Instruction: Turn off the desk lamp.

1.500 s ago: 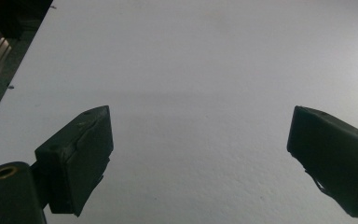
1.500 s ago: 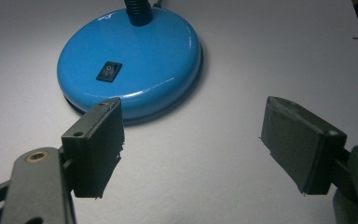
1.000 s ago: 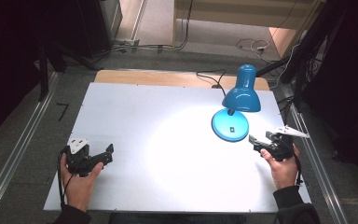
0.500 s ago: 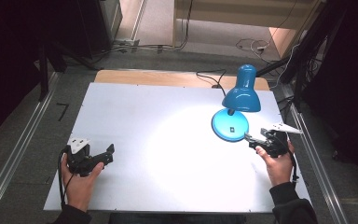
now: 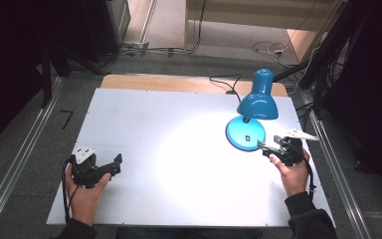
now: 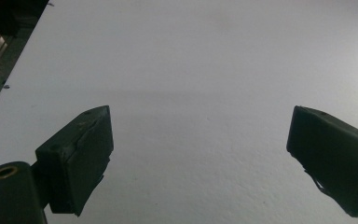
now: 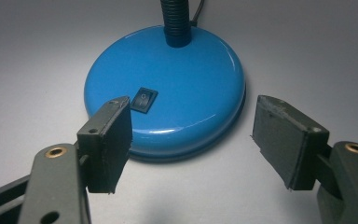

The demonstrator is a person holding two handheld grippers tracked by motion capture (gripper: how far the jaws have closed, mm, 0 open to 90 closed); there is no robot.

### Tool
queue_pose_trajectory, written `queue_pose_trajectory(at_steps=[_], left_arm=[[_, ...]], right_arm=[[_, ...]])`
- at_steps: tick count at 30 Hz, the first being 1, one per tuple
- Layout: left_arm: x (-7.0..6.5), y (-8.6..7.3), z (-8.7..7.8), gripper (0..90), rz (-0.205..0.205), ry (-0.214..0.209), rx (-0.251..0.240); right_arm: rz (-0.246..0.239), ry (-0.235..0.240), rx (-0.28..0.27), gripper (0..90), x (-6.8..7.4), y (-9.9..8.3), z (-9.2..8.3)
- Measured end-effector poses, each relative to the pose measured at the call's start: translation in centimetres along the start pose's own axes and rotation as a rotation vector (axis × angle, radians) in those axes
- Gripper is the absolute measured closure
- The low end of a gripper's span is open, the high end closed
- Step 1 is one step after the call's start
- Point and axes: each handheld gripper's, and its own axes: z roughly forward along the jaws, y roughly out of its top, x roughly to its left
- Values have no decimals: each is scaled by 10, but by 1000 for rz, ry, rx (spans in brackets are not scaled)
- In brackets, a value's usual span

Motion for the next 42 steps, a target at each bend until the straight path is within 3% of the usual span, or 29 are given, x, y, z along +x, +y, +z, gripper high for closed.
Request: queue_pose_trajectory(at_steps=[17, 22, 28, 42], left_arm=[[5, 0, 2, 80, -25, -19, 8], [5, -2, 3, 82, -38, -20, 12], [1, -2, 4, 83, -16, -7, 7], [0, -3, 1, 83, -6, 0, -3]], right_arm=[[-22, -3, 1, 298, 5, 1, 9], [1, 1, -5, 314, 2, 1, 9], [20, 8, -22, 342, -2, 3, 9], [-15, 17, -30, 396, 5, 8, 17]])
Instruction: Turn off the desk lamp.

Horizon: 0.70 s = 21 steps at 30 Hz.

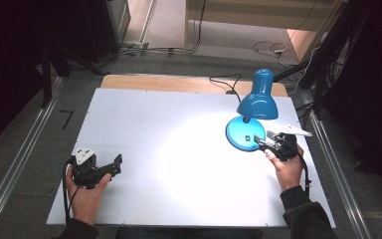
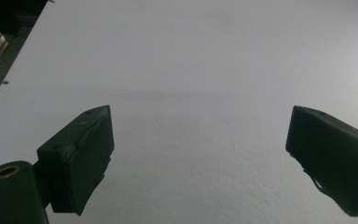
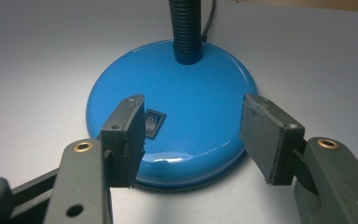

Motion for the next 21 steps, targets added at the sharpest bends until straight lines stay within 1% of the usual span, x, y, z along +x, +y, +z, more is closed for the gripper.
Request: queue_pose_trajectory(at_steps=[4, 8, 9, 10, 12, 13, 14, 15, 17, 18, 21], left_arm=[[0, 0, 0, 83, 0, 1, 4], [-1, 0, 0, 83, 4, -3, 3], [-1, 0, 0, 82, 8, -1, 3], [-2, 0, 0, 82, 11, -2, 2], [-2, 0, 0, 83, 12, -5, 0], [-2, 0, 0, 83, 12, -6, 0], [-2, 0, 0, 83, 12, -7, 0], [-2, 0, 0, 83, 13, -7, 1], [-2, 0, 0, 83, 12, -8, 4], [-2, 0, 0, 83, 13, -9, 4], [-2, 0, 1, 83, 15, -12, 6]], right_arm=[[0, 3, 3, 411, 2, 0, 4], [-4, 10, 8, 450, 3, 0, 7], [-7, 15, 5, 492, 3, 1, 8], [-7, 15, 5, 492, 3, 1, 8], [-2, 21, 3, 540, 4, 2, 8], [-9, 23, 0, 566, 5, 3, 8], [-12, 26, -1, 597, 5, 3, 9], [-14, 34, 0, 650, 6, 3, 10], [-16, 38, 6, 703, 7, 3, 12], [-16, 38, 6, 703, 7, 3, 12], [-24, 46, 5, 794, 9, 4, 14]])
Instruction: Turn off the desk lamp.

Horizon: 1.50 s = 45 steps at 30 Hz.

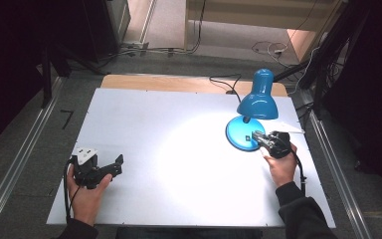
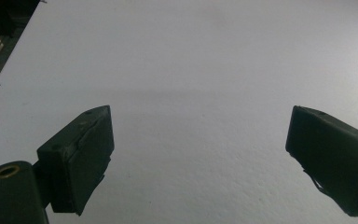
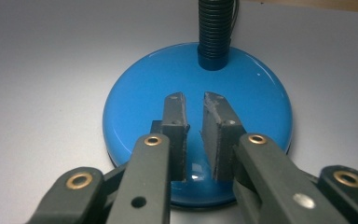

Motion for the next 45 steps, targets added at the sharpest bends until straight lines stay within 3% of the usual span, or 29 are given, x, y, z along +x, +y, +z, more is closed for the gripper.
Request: queue_pose_trajectory(at_steps=[3, 22, 45], left_arm=[[0, 0, 0, 83, -1, -2, 2], [0, 0, 0, 83, -1, -7, 2], [0, 0, 0, 84, -2, -11, -1]], right_arm=[[2, 4, -1, 877, 2, 0, 1], [-17, 11, 27, 878, 4, -4, 15], [-39, -9, 16, 884, 9, -2, 23]])
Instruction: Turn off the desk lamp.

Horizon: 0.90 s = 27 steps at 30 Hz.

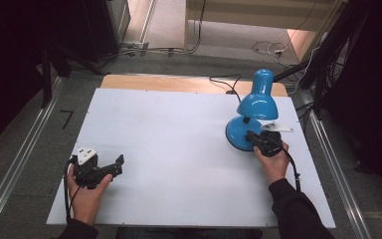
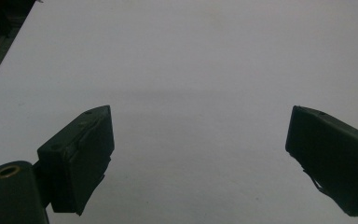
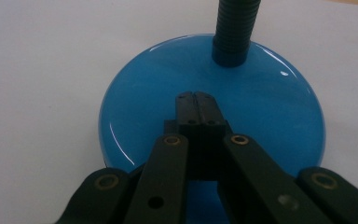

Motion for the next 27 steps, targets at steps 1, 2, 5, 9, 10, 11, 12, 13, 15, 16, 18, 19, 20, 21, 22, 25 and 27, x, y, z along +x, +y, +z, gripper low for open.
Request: queue_pose_trajectory(at_steps=[1, 2, 5, 9, 10, 11, 12, 13, 15, 16, 18, 19, 20, 21, 22, 25, 27], left_arm=[[0, 0, 0, 84, -1, 1, 1], [1, 0, 0, 84, -1, 2, 2], [1, 0, 0, 84, -4, 4, 2], [2, 0, 0, 84, -5, 2, 3], [2, 0, 0, 84, -6, 4, 3], [2, 0, 0, 84, -6, 3, 5], [2, 0, 0, 84, -5, 3, 5], [1, 0, 0, 84, -4, 3, 5], [1, 0, -1, 84, -4, 3, 3], [2, 0, -1, 84, -4, 2, 3], [2, 0, 0, 84, -10, -1, 1], [2, 1, 0, 84, -10, 0, 1], [2, 1, -1, 84, -10, 0, 0], [2, 1, -1, 84, -9, 0, -1], [2, 1, -1, 84, -10, -1, -1], [2, 1, -1, 84, -6, -2, -1], [2, 1, -2, 84, -6, -4, -3]], right_arm=[[1, 0, 0, 884, 0, 1, 1], [1, 0, 0, 884, 0, 1, 1], [13, 5, -5, 875, 0, 1, 2], [44, 13, -23, 743, 1, 2, 2], [41, 10, -30, 717, 2, 3, 1], [39, 10, -37, 685, 2, 3, 0], [43, 12, -39, 662, 2, 4, 0], [49, 10, -40, 648, 2, 4, -1], [58, 10, -45, 605, 1, 4, -2], [60, 7, -49, 575, 1, 4, -2], [58, 10, -59, 495, 0, 5, -3], [60, 11, -62, 460, 0, 5, -3], [62, 11, -63, 431, 0, 5, -3], [66, 13, -62, 392, 0, 6, -3], [66, 13, -62, 392, 0, 6, -3], [78, 9, -55, 339, -1, 6, -3], [80, 16, -41, 312, 0, 5, -4]])
